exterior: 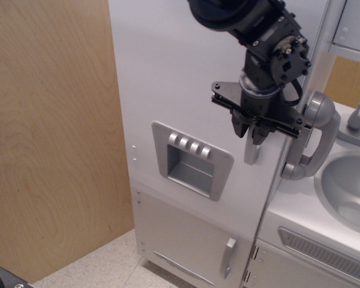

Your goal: Open fridge

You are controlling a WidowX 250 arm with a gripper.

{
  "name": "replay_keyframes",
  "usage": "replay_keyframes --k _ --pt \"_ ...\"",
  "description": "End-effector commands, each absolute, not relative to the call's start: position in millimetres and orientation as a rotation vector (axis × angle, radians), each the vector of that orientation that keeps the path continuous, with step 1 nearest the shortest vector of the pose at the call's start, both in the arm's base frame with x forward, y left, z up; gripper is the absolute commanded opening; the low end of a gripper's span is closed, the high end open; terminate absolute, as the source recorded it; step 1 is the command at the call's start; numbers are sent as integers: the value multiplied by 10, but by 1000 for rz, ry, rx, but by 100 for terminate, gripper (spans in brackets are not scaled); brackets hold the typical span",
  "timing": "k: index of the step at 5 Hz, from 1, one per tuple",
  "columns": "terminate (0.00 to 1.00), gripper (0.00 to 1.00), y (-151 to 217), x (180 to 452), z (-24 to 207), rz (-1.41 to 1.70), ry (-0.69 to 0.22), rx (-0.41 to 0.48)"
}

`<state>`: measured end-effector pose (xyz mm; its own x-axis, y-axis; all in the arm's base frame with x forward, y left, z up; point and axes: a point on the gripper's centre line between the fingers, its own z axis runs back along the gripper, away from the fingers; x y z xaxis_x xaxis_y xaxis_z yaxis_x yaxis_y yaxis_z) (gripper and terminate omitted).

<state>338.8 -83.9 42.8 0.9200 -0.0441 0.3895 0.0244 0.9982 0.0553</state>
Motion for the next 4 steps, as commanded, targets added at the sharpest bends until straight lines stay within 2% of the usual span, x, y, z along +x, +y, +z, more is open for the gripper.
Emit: replay_keyframes --k 1,2,3,4 --pt "0 0 -698 3304 731 -33 -421 -24" --pt "0 0 -586 3085 781 -43 -374 -29" --pt "0 100 -572 2939 730 -88 -343 33" --pt "0 100 -613 2898 729 -37 -202 36"
